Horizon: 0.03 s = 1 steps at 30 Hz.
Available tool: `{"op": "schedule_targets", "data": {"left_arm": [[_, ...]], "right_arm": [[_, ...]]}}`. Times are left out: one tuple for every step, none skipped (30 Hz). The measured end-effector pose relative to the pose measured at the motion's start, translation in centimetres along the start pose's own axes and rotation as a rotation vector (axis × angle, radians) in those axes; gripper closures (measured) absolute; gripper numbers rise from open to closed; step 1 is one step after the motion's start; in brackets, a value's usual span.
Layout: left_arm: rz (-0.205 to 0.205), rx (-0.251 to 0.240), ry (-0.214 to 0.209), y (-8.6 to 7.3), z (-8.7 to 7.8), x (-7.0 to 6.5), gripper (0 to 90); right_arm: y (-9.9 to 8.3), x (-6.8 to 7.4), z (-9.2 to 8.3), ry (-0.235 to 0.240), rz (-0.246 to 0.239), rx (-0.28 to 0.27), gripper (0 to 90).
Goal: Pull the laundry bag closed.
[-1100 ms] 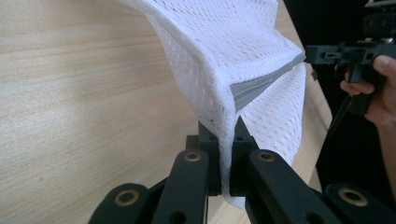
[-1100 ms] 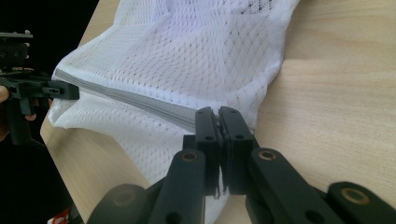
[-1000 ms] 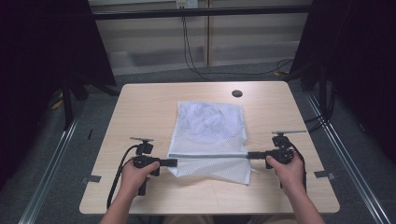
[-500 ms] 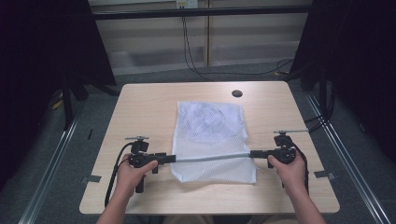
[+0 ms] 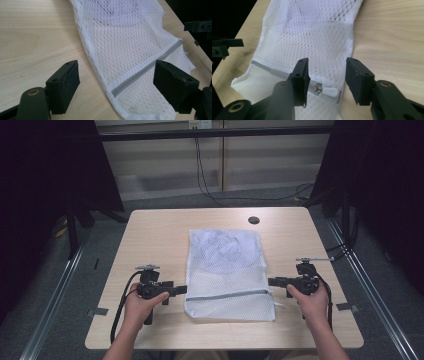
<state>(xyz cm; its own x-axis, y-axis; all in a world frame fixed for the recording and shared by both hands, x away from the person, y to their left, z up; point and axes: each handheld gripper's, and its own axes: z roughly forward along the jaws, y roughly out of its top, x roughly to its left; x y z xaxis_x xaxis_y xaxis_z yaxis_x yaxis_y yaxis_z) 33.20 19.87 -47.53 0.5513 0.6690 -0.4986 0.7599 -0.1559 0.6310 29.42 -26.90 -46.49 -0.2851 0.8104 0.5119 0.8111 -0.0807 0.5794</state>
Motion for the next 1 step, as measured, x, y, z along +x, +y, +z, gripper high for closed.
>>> {"op": "schedule_targets", "data": {"left_arm": [[0.000, 0.002, 0.004, -0.01, 0.01, 0.04, 20.8]], "right_arm": [[0.02, -0.03, 0.00, -0.006, -0.001, -0.002, 50.6]]}}
